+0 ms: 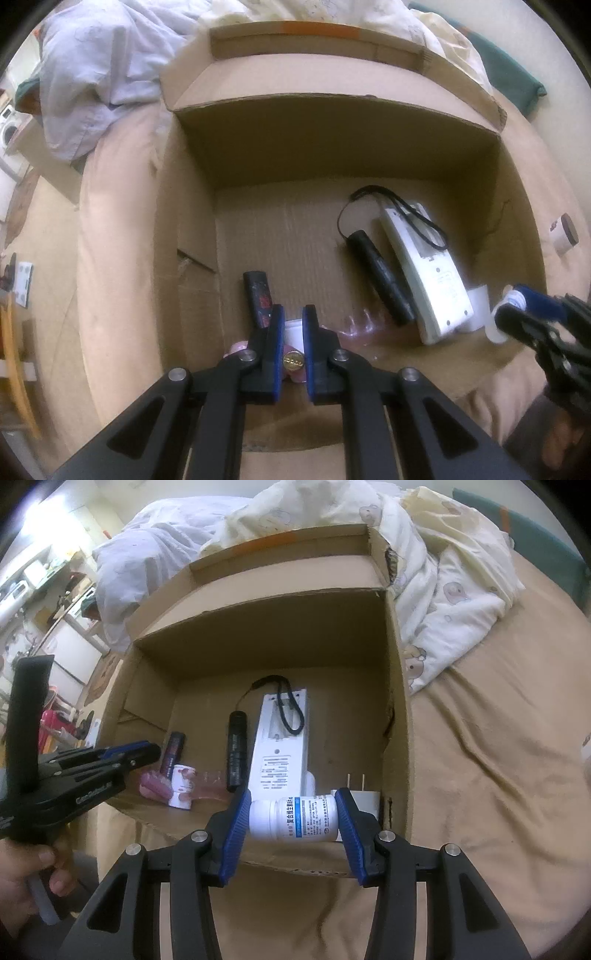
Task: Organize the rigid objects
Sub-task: 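Lower the pink bottle and pill bottle into the box and open both grippers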
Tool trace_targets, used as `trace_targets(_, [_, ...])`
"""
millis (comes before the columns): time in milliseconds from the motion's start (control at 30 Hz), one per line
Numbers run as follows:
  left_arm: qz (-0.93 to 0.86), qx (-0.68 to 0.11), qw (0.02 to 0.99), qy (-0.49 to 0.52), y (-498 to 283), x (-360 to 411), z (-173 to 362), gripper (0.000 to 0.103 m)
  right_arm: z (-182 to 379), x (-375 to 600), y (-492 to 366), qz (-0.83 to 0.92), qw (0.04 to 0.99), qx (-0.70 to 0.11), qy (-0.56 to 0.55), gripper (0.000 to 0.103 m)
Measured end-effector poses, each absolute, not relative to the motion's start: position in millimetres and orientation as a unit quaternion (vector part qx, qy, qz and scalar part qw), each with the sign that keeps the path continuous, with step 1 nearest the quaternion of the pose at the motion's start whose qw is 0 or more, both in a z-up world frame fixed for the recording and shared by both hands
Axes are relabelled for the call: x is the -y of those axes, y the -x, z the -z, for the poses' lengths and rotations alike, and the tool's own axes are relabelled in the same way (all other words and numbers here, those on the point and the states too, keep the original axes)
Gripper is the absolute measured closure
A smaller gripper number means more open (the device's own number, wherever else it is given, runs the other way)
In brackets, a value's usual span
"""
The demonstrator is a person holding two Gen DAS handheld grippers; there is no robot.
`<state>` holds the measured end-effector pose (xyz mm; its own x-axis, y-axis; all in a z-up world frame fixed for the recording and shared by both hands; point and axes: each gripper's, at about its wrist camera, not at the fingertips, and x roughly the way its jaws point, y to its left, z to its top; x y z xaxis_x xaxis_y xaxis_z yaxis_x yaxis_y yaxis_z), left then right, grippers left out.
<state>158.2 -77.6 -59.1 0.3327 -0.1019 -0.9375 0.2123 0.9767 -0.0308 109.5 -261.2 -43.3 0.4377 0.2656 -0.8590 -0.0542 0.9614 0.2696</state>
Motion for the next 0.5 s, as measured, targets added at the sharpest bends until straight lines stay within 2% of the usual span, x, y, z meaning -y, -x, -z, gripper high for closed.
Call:
trace_targets(333, [0.103, -0.56, 0.819, -0.068, -150.0, 87.9, 57.8, 0.092, 44.8, 260.6, -110.6, -0.095, 0.842, -0.52, -0.105, 0.054])
trace_targets(400, [0.111, -0.558, 0.821, -0.058, -149.8, 89.3, 55.7, 0.072, 43.8, 261.3, -110.3, -0.095, 0.844, -0.516, -0.11, 0.053])
trace_targets(433, [0.115, -0.556, 0.822, -0.051, -149.0, 90.0, 53.6, 0.04, 42.3, 261.9, -110.0, -0.098, 0.845, -0.513, -0.116, 0.052])
trace_targets(467, [0.119, -0.554, 0.823, -0.045, -148.4, 90.6, 51.2, 0.016, 39.2, 263.0, -109.8, -0.1, 0.848, -0.506, -0.122, 0.04])
trace_targets(500, [0.123, -0.55, 0.826, -0.035, -146.8, 90.2, 47.1, 0.012, 34.6, 264.6, -108.9, -0.101, 0.853, -0.495, -0.127, 0.023])
